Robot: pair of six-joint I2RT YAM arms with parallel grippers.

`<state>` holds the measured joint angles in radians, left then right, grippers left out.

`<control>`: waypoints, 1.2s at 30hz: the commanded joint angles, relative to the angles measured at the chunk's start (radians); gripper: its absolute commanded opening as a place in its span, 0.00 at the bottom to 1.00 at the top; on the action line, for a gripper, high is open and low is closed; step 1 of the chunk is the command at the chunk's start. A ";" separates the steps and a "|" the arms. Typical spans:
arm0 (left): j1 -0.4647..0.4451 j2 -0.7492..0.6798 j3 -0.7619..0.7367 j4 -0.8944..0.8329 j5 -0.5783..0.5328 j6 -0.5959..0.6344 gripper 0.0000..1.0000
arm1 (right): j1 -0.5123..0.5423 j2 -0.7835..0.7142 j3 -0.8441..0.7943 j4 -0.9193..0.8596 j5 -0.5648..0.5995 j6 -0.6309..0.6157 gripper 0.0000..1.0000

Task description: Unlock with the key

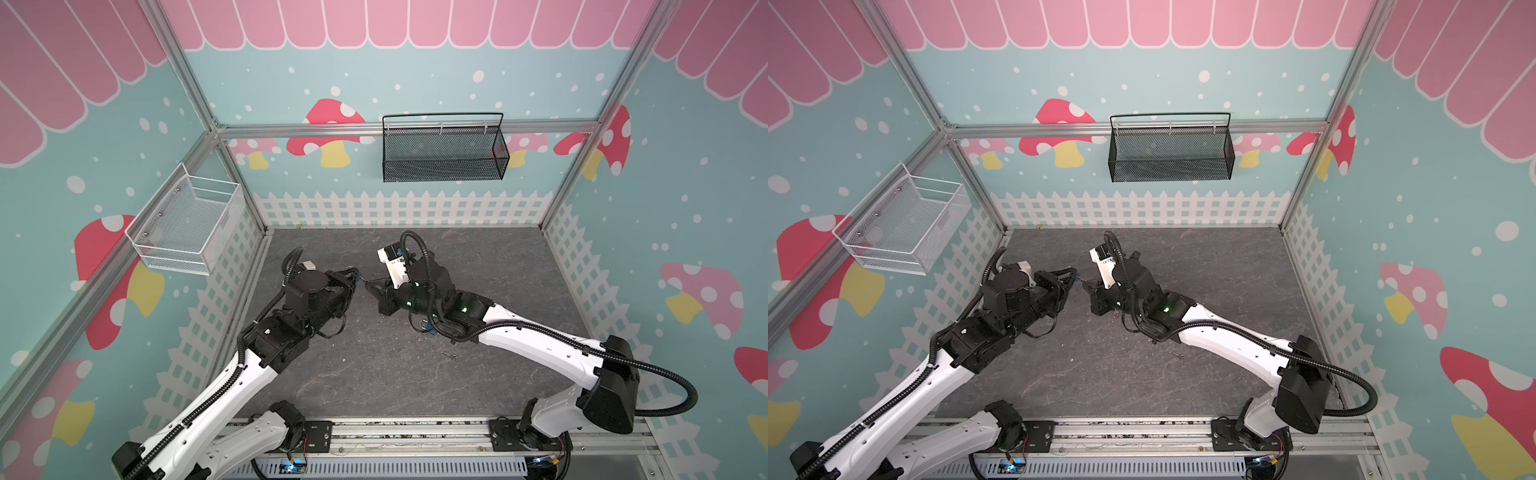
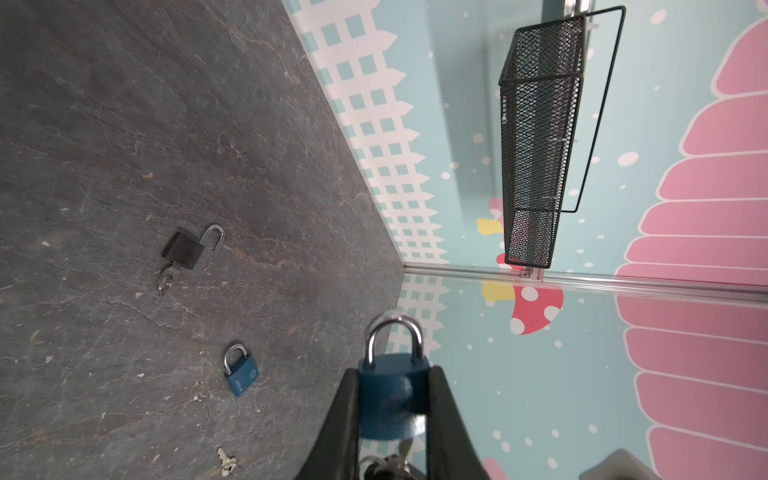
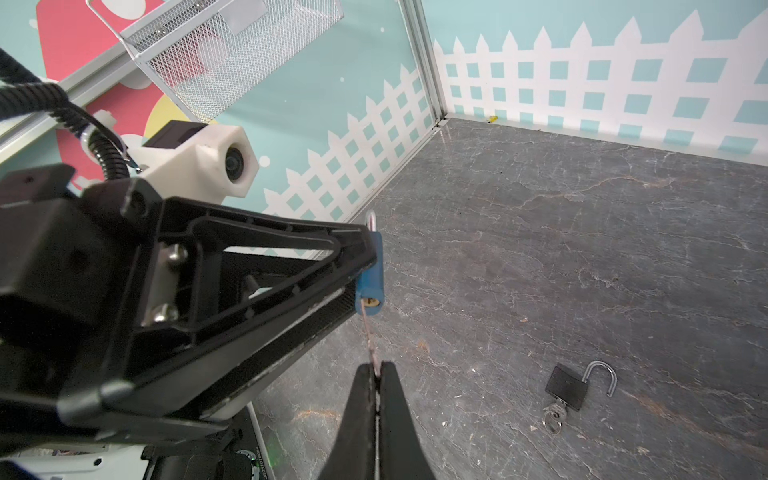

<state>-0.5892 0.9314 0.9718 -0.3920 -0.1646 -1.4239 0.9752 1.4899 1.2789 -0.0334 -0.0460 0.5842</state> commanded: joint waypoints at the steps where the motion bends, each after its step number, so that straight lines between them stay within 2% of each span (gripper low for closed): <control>1: -0.001 -0.021 0.003 -0.005 0.007 0.016 0.00 | -0.003 0.024 0.028 0.004 -0.003 -0.003 0.00; 36: -0.005 -0.024 0.016 0.018 0.000 0.042 0.00 | -0.038 0.047 0.028 -0.009 -0.067 0.010 0.00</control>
<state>-0.5896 0.9257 0.9718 -0.3904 -0.1825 -1.3979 0.9470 1.5185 1.3037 -0.0463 -0.1207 0.5854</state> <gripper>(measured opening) 0.189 0.048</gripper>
